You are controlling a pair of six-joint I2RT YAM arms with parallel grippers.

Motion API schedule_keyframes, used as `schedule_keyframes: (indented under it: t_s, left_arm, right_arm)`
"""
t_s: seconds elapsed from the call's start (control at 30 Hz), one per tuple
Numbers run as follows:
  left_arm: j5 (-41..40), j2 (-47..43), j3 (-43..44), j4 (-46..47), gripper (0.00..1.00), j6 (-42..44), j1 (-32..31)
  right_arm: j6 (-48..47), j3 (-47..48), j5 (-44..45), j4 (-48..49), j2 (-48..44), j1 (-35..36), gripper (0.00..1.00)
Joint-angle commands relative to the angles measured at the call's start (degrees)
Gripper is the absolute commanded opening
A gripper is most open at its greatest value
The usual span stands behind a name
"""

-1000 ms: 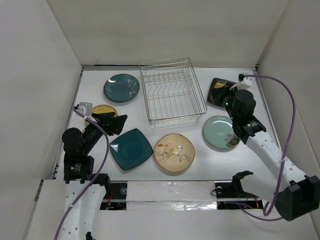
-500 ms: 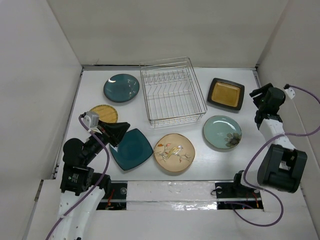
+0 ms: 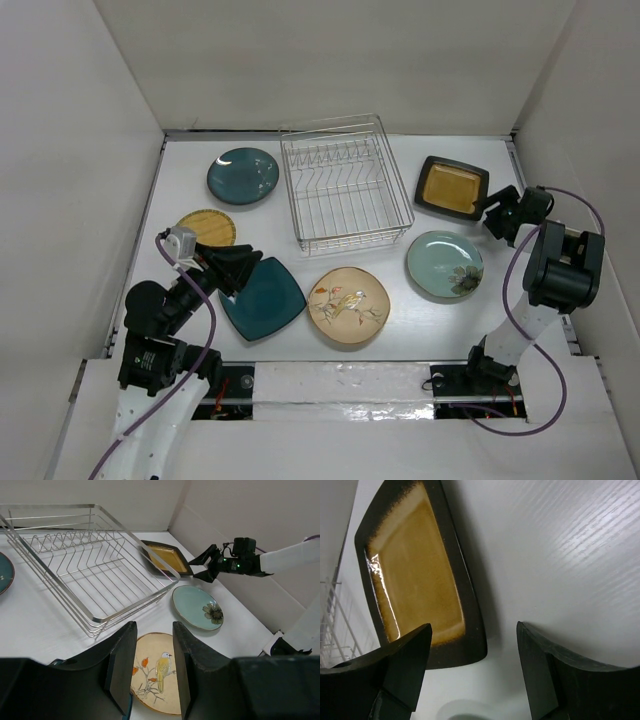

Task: Load the plates into the dish rack

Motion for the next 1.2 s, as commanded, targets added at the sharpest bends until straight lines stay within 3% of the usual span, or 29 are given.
schedule_keyframes:
  t_s: [0.0, 0.27, 0.37, 0.4, 0.47, 0.5, 0.63, 0.77, 0.9, 1.17]
  left_arm:
    - [-0.3, -0.5, -0.1, 1.7, 0.32, 0.3, -0.3]
    - [-1.1, -0.5, -0.1, 1.7, 0.32, 0.2, -0.3]
    - [-1.5, -0.5, -0.2, 1.6, 0.32, 0.0, -0.3]
    - [-1.5, -0.5, -0.2, 1.6, 0.32, 0.1, -0.3]
    - [-1.7, -0.5, -0.2, 1.7, 0.32, 0.1, -0.3]
    - [-1.8, -0.5, -0.2, 1.6, 0.32, 0.1, -0.3]
    - [-2.0, -0.3, -0.3, 1.6, 0.33, 0.1, -0.3]
    - [-2.0, -0.1, -0.3, 1.7, 0.33, -0.1, -0.3]
    - [-2.1, 0.2, -0.4, 1.8, 0.33, -0.1, -0.3]
    - [-2.6, 0.0, -0.4, 1.9, 0.33, -0.1, -0.3]
  right_arm:
    - [2.2, 3.3, -7.4, 4.0, 2.5, -0.1, 0.72]
    - [9.8, 4.3, -13.0, 11.5, 9.9, -0.1, 0.61]
    - [13.8, 2.3, -12.9, 17.2, 10.9, -0.1, 0.50]
    - [15.5, 1.4, -12.9, 18.7, 11.1, -0.1, 0.39]
    - [16.4, 0.5, -11.8, 21.5, 11.0, -0.1, 0.29]
    - [16.7, 0.1, -11.4, 22.3, 10.8, -0.1, 0.18]
    - [18.9, -2.7, -10.6, 28.6, 8.2, -0.1, 0.01]
    - [23.6, -6.3, -9.2, 37.1, 1.8, 0.4, 0.00]
    - [22.9, -7.1, -4.7, 36.5, -7.2, 1.6, 0.00]
    - [8.7, 2.9, 14.2, 14.6, -25.8, 10.9, 0.00]
